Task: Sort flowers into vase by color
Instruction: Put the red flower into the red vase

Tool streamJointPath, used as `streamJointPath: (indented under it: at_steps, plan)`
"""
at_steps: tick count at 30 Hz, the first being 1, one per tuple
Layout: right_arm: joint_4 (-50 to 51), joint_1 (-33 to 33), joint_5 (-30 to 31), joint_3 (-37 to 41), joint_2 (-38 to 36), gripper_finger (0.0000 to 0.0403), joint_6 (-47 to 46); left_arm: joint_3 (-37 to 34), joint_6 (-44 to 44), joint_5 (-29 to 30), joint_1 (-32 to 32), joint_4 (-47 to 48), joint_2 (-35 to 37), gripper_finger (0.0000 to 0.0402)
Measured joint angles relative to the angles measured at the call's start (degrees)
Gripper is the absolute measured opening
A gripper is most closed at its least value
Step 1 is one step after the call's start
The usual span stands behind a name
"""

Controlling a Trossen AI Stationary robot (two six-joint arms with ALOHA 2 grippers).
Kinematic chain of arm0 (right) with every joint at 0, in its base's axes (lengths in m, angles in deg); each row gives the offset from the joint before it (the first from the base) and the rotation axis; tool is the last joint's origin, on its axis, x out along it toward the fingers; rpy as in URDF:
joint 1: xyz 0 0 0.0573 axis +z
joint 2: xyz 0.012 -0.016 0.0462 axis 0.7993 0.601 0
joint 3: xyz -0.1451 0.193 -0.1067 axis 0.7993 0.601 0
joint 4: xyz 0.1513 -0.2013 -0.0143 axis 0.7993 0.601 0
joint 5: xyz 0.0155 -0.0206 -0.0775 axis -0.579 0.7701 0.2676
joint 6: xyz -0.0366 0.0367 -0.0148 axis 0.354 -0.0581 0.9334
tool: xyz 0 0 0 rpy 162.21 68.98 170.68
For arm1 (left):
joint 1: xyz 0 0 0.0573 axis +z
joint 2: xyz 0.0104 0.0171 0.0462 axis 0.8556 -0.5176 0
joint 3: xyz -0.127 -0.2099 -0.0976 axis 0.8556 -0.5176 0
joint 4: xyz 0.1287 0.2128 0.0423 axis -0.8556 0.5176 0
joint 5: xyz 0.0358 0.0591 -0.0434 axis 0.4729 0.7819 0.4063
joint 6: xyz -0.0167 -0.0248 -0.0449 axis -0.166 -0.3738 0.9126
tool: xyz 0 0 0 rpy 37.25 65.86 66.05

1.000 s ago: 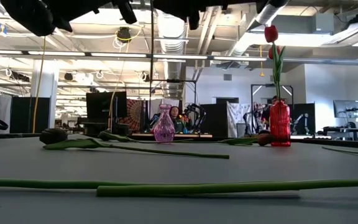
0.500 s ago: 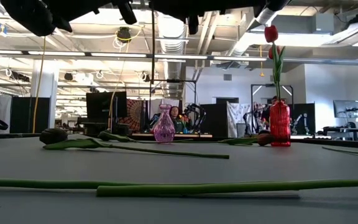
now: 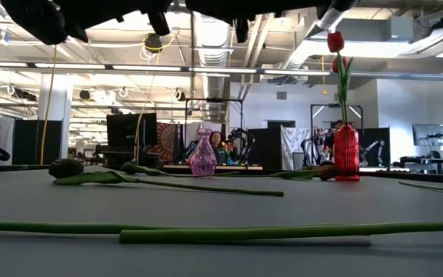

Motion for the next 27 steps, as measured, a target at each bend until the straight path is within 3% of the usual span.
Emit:
streamJointPath:
  at_steps: [6, 12, 20, 27]
  plan:
    - [7.66, 0.19, 1.20, -0.01, -5.11, 0.0024, 0.34, 0.00, -4.26, -0.08, 0.00, 0.43, 1.02, 0.0127]
    - [22.37, 1.61, 9.39, 0.00, -13.36, 0.0023, 1.86, 0.00, -7.95, 1.64, 0.27, 10.33, 7.88, 0.0185]
    - [38.10, 5.23, 27.60, 0.00, -26.18, 0.0024, 3.77, 0.00, -8.79, 10.90, 0.33, 32.32, 16.36, 0.0199]
    - [39.61, 4.55, 39.23, 8.03, -38.67, 0.0025, 2.74, 0.00, -8.15, 12.31, 0.33, 37.80, 15.09, 0.0200]
